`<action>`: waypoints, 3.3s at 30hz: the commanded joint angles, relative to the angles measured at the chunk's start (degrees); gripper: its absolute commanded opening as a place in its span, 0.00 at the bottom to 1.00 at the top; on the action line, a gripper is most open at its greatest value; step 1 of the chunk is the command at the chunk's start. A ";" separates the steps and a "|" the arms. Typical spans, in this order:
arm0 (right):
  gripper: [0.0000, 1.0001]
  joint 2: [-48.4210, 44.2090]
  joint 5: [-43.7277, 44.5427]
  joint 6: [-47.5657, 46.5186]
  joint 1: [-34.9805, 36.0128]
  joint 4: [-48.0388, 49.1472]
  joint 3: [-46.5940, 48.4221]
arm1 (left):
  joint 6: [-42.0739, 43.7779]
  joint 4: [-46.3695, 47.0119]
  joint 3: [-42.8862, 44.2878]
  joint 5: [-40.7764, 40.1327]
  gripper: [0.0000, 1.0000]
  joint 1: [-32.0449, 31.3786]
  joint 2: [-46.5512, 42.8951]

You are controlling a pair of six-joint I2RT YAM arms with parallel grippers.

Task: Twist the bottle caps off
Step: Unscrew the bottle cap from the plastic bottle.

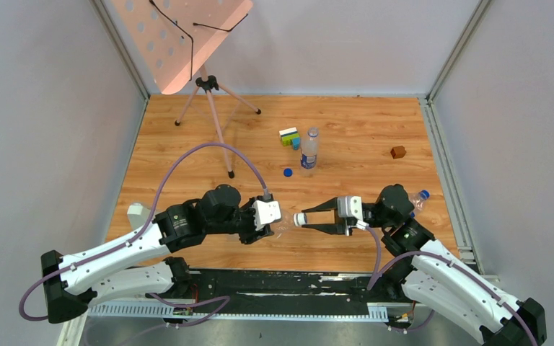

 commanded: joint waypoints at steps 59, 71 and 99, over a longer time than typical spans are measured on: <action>0.78 14.62 19.87 76.41 -0.49 -7.87 14.71 | 1.98 6.19 -2.76 -14.34 0.01 0.35 -4.76; 0.49 15.91 17.03 74.85 -0.49 -7.17 14.72 | 2.00 6.28 -2.71 -14.12 0.01 0.34 -4.07; 0.00 0.17 0.00 12.69 -0.05 0.86 4.11 | -1.80 3.93 -0.24 -2.66 0.00 0.86 -4.06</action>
